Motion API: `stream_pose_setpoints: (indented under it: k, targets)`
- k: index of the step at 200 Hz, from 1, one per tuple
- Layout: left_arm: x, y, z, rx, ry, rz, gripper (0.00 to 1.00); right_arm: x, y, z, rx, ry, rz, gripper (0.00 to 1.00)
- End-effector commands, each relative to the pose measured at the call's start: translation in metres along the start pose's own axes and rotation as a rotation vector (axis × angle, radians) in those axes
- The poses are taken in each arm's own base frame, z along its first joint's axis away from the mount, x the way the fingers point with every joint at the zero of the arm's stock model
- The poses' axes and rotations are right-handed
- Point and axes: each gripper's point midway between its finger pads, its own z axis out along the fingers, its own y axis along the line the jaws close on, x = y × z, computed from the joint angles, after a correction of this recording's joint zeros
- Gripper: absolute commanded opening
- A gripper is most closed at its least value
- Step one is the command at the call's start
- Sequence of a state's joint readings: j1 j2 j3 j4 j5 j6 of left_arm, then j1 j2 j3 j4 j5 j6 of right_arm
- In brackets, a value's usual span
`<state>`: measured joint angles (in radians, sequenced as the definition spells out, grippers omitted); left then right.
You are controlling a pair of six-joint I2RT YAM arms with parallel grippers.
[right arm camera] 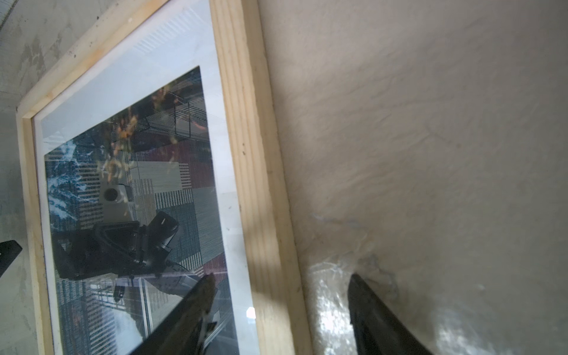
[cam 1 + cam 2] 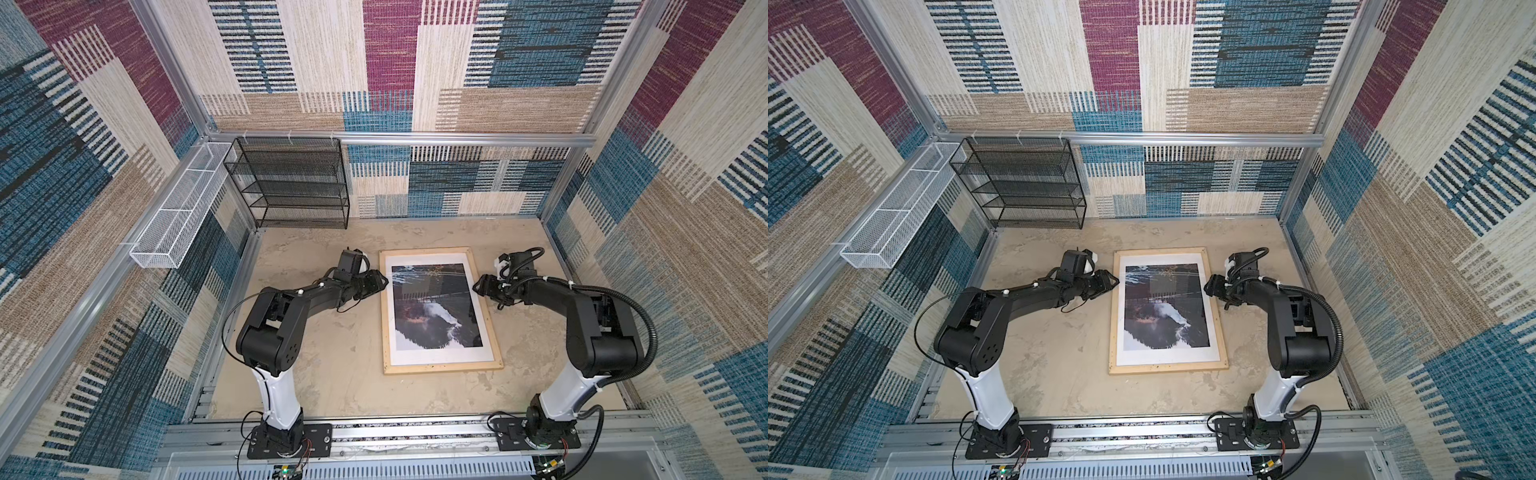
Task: Put the photo into the frame
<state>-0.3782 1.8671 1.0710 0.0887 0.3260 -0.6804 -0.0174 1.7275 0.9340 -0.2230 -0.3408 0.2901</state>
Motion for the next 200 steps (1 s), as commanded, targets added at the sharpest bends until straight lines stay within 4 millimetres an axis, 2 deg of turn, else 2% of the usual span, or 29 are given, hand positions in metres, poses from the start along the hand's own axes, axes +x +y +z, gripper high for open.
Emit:
stream_pose_setpoints:
  k: [1, 20, 48, 88, 112, 170, 200]
  targets:
    - [0.004, 0.006, -0.004, -0.034, 0.012, 0.047, 0.52, 0.001, 0.004, -0.001, -0.020, 0.001, -0.003, 0.66]
    - [0.010, 0.007, -0.003, -0.032, 0.030, 0.042, 0.48, 0.003, 0.007, 0.000, -0.034, 0.005, -0.006, 0.60]
    - [0.016, 0.008, -0.002, -0.039, 0.054, 0.034, 0.44, 0.002, 0.009, 0.002, -0.036, 0.005, -0.007, 0.59]
    - [0.049, 0.016, -0.009, -0.076, 0.102, 0.038, 0.43, -0.025, 0.012, 0.013, -0.028, -0.027, -0.013, 0.66]
    - [0.067, 0.017, -0.015, -0.063, 0.117, 0.016, 0.42, -0.037, 0.019, 0.025, -0.069, -0.019, -0.025, 0.67]
    - [0.124, 0.001, -0.026, -0.043, 0.202, 0.038, 0.41, -0.063, 0.043, 0.063, -0.171, 0.025, -0.087, 0.68]
    - [0.150, -0.007, -0.030, -0.045, 0.246, 0.053, 0.41, -0.071, 0.070, 0.088, -0.212, 0.059, -0.152, 0.68]
